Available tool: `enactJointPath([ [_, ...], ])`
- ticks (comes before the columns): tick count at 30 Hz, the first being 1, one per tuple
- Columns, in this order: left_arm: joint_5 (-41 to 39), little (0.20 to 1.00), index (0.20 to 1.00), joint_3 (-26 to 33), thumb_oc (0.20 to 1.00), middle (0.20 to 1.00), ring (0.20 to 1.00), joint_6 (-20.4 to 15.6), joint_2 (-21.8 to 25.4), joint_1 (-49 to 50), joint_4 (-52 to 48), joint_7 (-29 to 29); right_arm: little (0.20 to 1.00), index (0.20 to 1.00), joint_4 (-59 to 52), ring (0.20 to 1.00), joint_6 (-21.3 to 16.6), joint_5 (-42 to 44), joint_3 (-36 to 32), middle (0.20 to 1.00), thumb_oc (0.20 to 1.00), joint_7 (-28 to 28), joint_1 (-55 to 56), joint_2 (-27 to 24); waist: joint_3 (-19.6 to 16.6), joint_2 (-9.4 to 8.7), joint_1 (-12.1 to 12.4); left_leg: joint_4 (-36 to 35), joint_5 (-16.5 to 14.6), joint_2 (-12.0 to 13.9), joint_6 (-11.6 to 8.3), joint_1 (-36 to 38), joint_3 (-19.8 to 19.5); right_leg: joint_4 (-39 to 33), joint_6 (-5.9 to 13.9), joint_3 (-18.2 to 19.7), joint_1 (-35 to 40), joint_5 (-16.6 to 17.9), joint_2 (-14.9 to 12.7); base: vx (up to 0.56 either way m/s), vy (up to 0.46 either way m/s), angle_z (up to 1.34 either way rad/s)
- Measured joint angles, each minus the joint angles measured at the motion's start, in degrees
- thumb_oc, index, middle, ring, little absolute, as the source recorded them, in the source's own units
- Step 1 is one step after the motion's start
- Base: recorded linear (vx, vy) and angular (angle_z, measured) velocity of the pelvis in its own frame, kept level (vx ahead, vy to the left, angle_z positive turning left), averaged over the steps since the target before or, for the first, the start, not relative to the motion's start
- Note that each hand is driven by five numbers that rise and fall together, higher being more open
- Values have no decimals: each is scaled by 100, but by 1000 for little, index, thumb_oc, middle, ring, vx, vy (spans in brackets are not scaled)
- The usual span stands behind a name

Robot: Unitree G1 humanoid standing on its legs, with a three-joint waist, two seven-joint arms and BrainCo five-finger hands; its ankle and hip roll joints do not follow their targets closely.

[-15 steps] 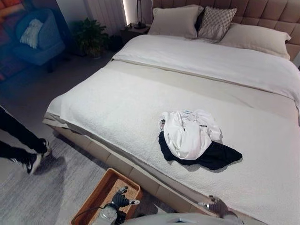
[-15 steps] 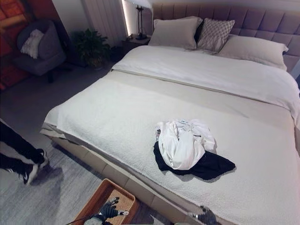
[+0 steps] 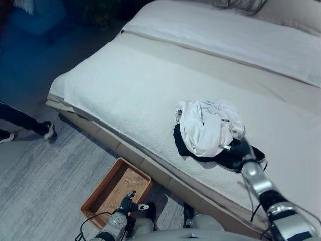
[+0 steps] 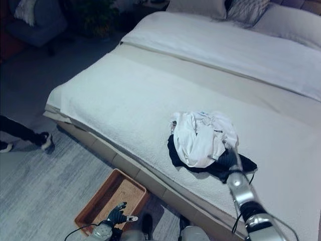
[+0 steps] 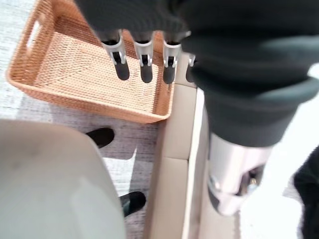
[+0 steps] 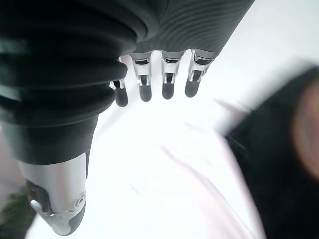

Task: Pick up clothes into the bucket

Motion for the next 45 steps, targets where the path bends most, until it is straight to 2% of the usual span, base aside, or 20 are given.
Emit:
enactJointPath([
  [8,-380,1000,1000,-229,1000,1000,1000,-41,-2,-230,-285,253,1000,1000,323,1000,158,-696,58,1000,1000,-681,-1006,-217,581,82,143,394,3,-84,2,-518,-103,445,-10,-2,-533,-67,-86,-40,21,1],
  [12,-601,1000,1000,-555,1000,1000,1000,-46,56,-538,-445,362,1000,1000,1186,1000,294,-690,382,1000,1000,-787,-1882,-326,998,105,142,789,1,-216,5,-1018,-104,1529,-29,77,-1348,-462,-306,-57,24,1],
  [13,-612,1000,1000,-698,1000,1000,1000,-44,105,-630,-529,398,1000,1000,1474,1000,316,-686,578,1000,1000,-780,-2150,-364,1138,90,153,922,-19,-293,31,-1153,-112,2002,-37,99,-1636,-648,-426,-54,13,9],
  [14,-613,1000,1000,-761,1000,1000,1000,-47,115,-672,-558,404,1000,1000,1576,1000,334,-686,636,1000,1000,-777,-2253,-390,1194,81,137,972,-38,-333,57,-1203,-109,2194,-43,118,-1751,-730,-474,-59,-4,10],
  [15,-618,1000,1000,-803,1000,1000,1000,-51,108,-723,-612,430,1000,1000,1710,1000,376,-679,656,1000,1000,-768,-2430,-408,1264,87,174,1051,-117,-392,168,-1332,-106,2547,-65,157,-2018,-860,-553,-46,-17,12],
  [16,-688,1000,1000,-831,1000,1000,1000,-55,112,-792,-679,458,1000,1000,1794,1000,393,-651,728,1000,1000,-761,-2577,-423,1368,85,226,1167,-122,-454,170,-1447,-111,2806,-62,163,-2176,-940,-617,-62,-37,12],
  [18,-792,1000,1000,-871,1000,1000,1000,-67,114,-882,-727,467,1000,1000,2081,1000,405,-615,905,1000,1000,-727,-2835,-465,1465,54,252,1417,-214,-520,255,-1643,-109,3107,-97,204,-2396,-1048,-691,-33,-28,14],
  [19,-832,1000,1000,-887,1000,1000,1000,-89,105,-1023,-761,483,1000,1000,2321,1000,431,-568,1069,1000,1000,-709,-3045,-524,1548,44,284,1616,-257,-577,238,-1849,-123,3384,-122,210,-2613,-1156,-787,-26,-7,17],
  [23,-1011,1000,1000,-881,1000,1000,1000,-96,110,-1190,-781,549,1000,1000,2729,1000,452,-517,1434,1000,1000,-567,-3524,-494,1672,41,312,1959,-276,-642,236,-2216,-192,3757,-187,178,-2965,-1224,-870,-25,-20,14],
  [24,-1019,1000,1000,-883,1000,1000,1000,-96,107,-1202,-778,553,856,856,2811,856,471,-515,1503,856,856,-509,-3582,-494,1674,42,321,1997,-282,-650,237,-2241,-209,3798,-192,165,-2985,-1240,-882,-14,-35,15],
  [25,-1041,1000,1000,-883,1000,1000,1000,-94,108,-1209,-768,553,545,545,2888,545,481,-508,1532,545,545,-365,-3635,-503,1675,40,309,2022,-303,-652,261,-2246,-242,3833,-188,154,-2983,-1257,-882,-3,-28,9],
  [26,-1051,1000,1000,-883,1000,1000,1000,-94,108,-1209,-768,552,545,545,2982,545,483,-492,1607,545,545,-288,-3703,-510,1675,40,300,2036,-304,-653,262,-2252,-255,3842,-188,148,-2982,-1262,-883,-4,-43,5],
  [27,-1052,1000,1000,-883,1000,1000,1000,-92,106,-1204,-768,547,200,200,3029,200,513,-465,1664,200,200,-165,-3776,-543,1675,40,301,2047,-306,-649,263,-2262,-270,3850,-171,140,-2980,-1274,-873,0,0,0],
  [31,-1061,1000,1000,-881,1000,1000,1000,-89,93,-1199,-776,475,200,200,3022,200,551,-403,1880,200,200,215,-3971,-743,1677,35,292,2059,-305,-642,262,-2265,-296,3889,-152,111,-2982,-1303,-877,-1,-11,5],
  [37,-1053,1000,1000,-881,1000,1000,1000,-88,91,-1207,-768,435,200,200,2789,200,551,-351,1950,200,200,288,-4129,-852,1680,15,270,2041,-290,-617,279,-2253,-287,3819,-121,111,-2965,-1251,-854,-2,11,-1],
  [42,-1051,1000,1000,-869,1000,1000,1000,-82,106,-1176,-824,438,200,200,1476,200,558,-339,1948,200,200,220,-4123,-1274,1695,-60,251,1785,-205,-543,281,-1972,-212,3462,-176,162,-2705,-1017,-746,15,32,-13],
  [45,-1050,1000,1000,-854,1000,1000,1000,-107,257,-1137,-1163,452,200,200,692,200,507,-316,1888,200,200,-17,-4238,-1516,1658,-204,105,1540,-191,-490,282,-1552,-111,3180,-138,218,-2309,-984,-692,30,26,-13],
])
